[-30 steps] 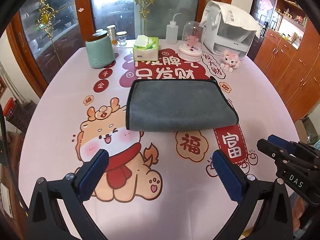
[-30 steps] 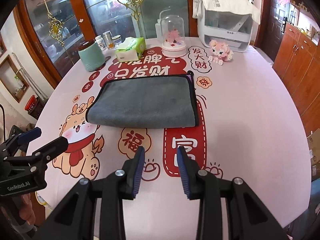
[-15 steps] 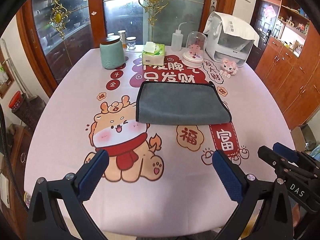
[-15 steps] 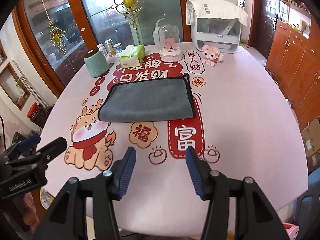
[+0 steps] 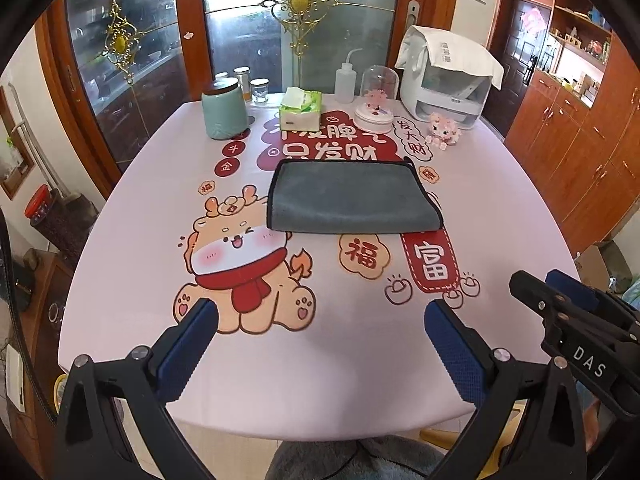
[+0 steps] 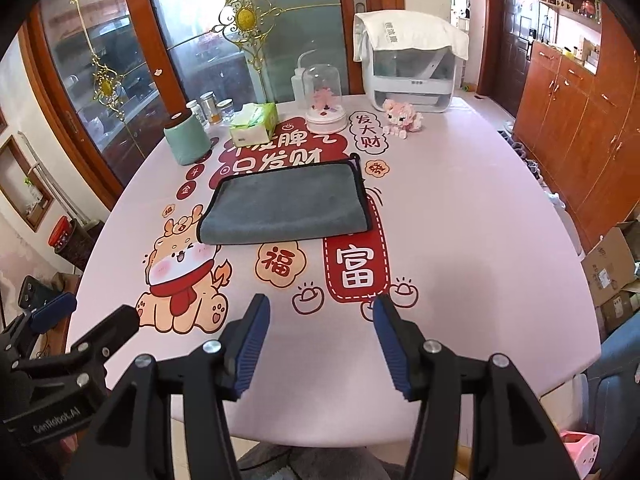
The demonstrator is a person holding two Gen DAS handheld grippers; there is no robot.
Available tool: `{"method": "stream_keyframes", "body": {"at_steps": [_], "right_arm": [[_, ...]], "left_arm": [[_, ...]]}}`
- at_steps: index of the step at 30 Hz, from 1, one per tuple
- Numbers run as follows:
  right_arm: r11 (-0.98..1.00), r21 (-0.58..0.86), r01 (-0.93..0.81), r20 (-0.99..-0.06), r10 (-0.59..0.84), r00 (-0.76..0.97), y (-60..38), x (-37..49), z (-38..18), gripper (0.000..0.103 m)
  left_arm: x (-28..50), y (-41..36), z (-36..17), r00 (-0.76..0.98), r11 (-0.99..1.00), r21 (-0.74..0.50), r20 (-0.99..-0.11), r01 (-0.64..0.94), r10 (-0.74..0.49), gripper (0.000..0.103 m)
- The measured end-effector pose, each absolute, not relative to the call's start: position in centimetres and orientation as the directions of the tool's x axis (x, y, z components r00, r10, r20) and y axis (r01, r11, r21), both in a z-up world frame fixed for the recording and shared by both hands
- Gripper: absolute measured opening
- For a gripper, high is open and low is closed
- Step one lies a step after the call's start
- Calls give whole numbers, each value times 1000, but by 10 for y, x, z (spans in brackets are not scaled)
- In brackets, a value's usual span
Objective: Fold towel
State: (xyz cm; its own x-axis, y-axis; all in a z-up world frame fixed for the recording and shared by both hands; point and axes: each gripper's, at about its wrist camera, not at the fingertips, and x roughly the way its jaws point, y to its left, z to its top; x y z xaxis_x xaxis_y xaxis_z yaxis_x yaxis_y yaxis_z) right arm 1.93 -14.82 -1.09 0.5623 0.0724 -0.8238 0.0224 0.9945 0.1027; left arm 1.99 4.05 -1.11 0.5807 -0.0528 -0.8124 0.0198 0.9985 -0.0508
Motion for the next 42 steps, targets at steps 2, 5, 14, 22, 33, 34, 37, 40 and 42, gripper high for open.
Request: {"method": "stream_keyframes", "body": {"at_steps": [2, 5, 14, 22, 33, 34, 37, 40, 42], "right_arm": [[995, 102, 23, -823, 72, 563, -149, 17, -10, 54], [995, 102, 20, -820, 72, 568, -148, 13, -9, 54], [995, 100, 22, -812, 69, 579, -147, 4, -6, 54], [995, 97, 17, -813, 69, 578, -142, 3, -6, 54], [997, 81, 21, -808, 53, 587, -140, 1, -2, 54], [997, 80, 23, -808, 52, 587, -140, 1, -2, 54], [997, 76, 25, -807, 47, 588, -140, 0, -2, 54], [997, 70, 26, -806, 42, 591, -139, -1, -1, 54], [997, 70, 25, -806, 41, 591, -139, -1, -2, 54]], "left_arm": [[17, 38, -11, 579, 998, -52, -813, 21, -54, 103], [14, 35, -11, 577, 998, -50, -815, 22, -54, 102], [13, 33, -14, 569, 999, -52, -821, 15, -51, 102], [11, 33, -14, 569, 999, -45, -821, 14, -45, 102], [8, 32, -13, 579, 999, -34, -814, 25, -42, 102], [8, 31, -12, 580, 999, -33, -813, 26, -42, 102], [7, 31, -11, 583, 999, -30, -811, 28, -41, 102], [7, 31, -10, 584, 999, -29, -811, 28, -40, 102], [7, 31, -10, 584, 999, -27, -811, 27, -37, 102]]}}
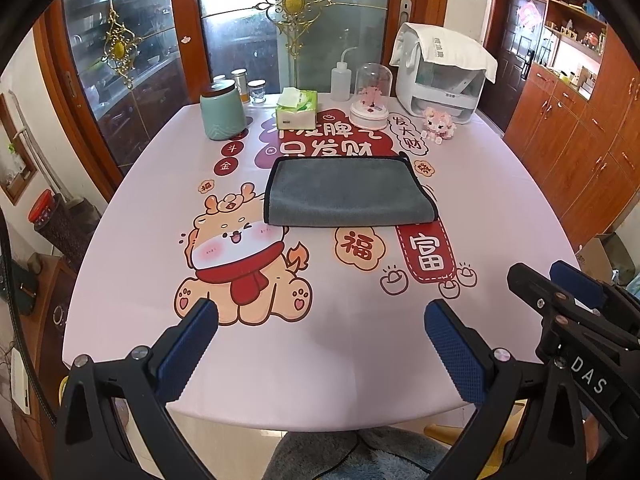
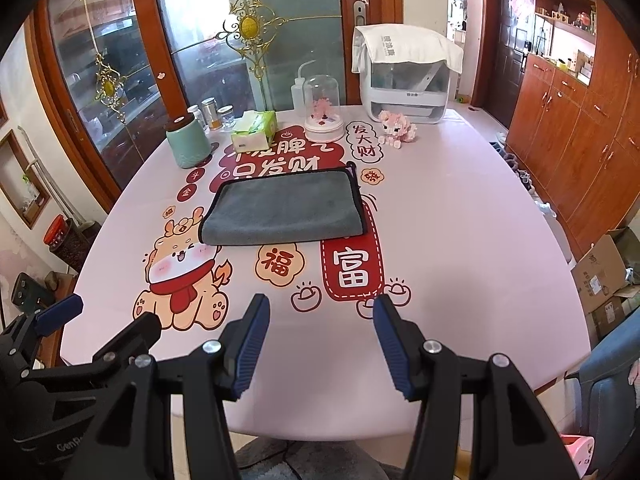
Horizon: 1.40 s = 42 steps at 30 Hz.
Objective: Fold towel
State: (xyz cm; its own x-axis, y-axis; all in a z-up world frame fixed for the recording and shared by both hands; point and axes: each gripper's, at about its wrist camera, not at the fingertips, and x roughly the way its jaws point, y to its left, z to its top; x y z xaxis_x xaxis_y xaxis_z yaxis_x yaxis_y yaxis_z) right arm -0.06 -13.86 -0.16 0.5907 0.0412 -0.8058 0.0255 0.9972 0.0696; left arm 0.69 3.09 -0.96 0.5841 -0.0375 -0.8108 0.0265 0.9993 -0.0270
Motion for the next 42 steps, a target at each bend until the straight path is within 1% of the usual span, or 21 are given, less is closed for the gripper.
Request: {"method": "stream_keyframes", "body": {"at_steps": [42], "right_arm": [[998, 64, 23, -808, 39, 587, -136, -2, -2, 54]], "left_arm": [[4, 36, -6, 587, 1000, -20, -809, 22, -29, 102]]}}
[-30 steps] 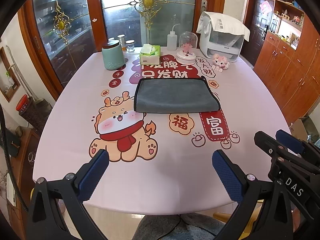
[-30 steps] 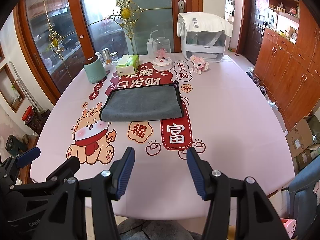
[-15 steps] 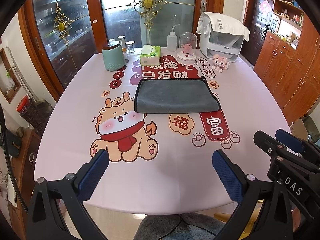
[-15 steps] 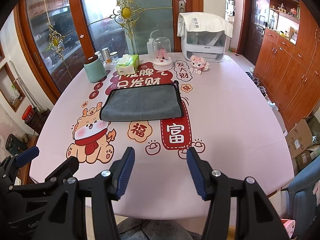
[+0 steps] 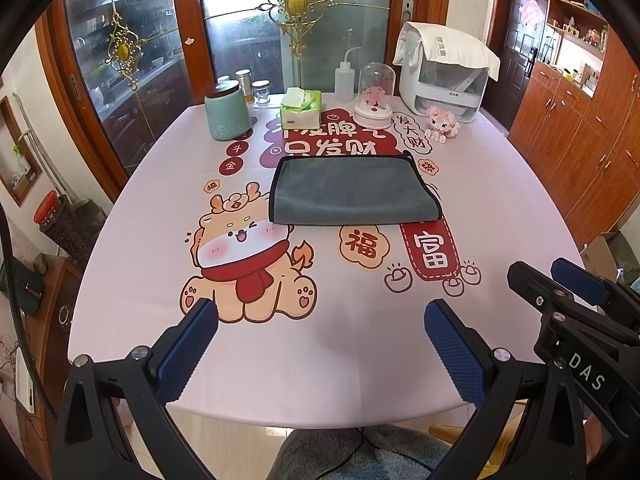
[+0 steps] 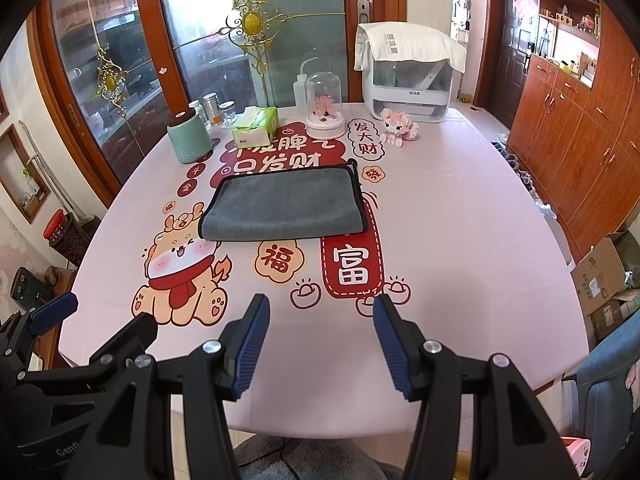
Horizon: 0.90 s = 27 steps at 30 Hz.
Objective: Fold towel
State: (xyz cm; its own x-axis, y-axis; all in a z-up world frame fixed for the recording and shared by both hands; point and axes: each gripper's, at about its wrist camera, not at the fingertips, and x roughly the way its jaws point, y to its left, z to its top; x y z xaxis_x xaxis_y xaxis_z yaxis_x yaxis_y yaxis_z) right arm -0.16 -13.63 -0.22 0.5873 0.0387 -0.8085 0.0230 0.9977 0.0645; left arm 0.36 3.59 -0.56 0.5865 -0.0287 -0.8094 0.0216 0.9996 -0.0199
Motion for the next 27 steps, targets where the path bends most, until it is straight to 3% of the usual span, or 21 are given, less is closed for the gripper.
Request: {"method": "stream_keyframes", "body": {"at_steps": [27], "right_arm": [[998, 62, 23, -814, 37, 579, -133, -3, -9, 54]], "left_arm": [[1, 40, -7, 584, 1000, -17, -811, 22, -27, 102]]}}
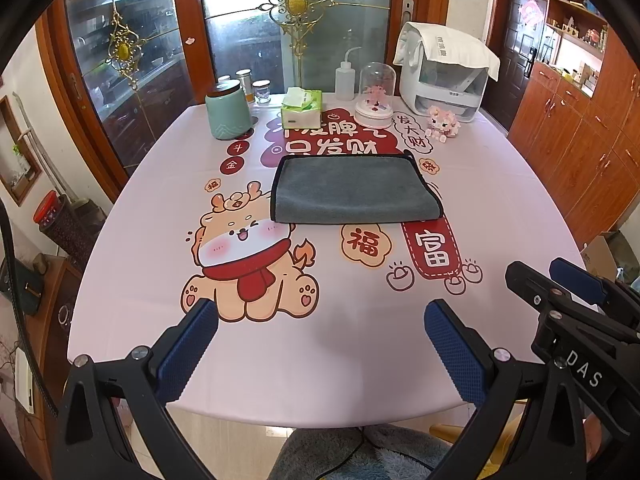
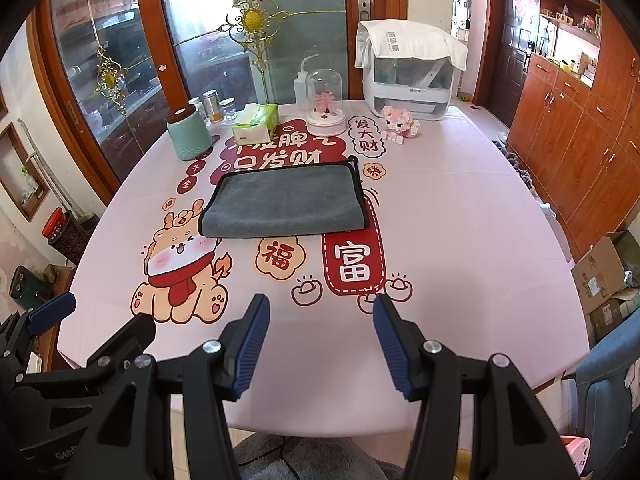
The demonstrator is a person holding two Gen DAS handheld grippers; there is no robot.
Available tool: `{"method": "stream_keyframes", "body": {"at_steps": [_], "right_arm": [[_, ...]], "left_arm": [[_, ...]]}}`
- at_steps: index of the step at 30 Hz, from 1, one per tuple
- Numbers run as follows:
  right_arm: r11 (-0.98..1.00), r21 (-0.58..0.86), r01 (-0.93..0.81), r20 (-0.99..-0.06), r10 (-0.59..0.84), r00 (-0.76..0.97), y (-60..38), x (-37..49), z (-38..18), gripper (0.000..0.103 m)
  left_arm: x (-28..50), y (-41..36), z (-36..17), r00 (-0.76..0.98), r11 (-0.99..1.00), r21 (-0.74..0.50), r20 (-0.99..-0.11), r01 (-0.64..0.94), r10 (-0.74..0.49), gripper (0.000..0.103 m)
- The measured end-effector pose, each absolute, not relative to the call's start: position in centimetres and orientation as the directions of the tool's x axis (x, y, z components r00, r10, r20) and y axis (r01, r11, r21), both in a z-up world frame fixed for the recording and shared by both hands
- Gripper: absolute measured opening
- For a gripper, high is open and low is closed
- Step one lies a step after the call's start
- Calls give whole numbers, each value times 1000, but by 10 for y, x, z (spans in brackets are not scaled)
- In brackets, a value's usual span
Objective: Fold towel
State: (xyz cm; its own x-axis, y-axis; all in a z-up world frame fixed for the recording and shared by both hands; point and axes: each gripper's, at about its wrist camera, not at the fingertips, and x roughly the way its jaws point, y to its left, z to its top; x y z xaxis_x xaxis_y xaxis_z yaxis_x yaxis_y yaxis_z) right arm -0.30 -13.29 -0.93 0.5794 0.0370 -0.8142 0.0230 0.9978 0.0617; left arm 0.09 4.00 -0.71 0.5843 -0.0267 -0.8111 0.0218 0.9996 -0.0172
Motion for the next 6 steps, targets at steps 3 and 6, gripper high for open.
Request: {"method": "stream_keyframes", "body": {"at_steps": [3, 6], "right_arm": [[998, 61, 23, -814, 36, 579, -133, -3, -9, 54], [998, 61, 23, -815, 36, 579, -133, -3, -9, 54]], "left_arm": [[1, 40, -7, 585, 1000, -17, -811, 21, -26, 102], [1, 39, -7, 584, 1000, -17, -811, 21, -26, 102]]}}
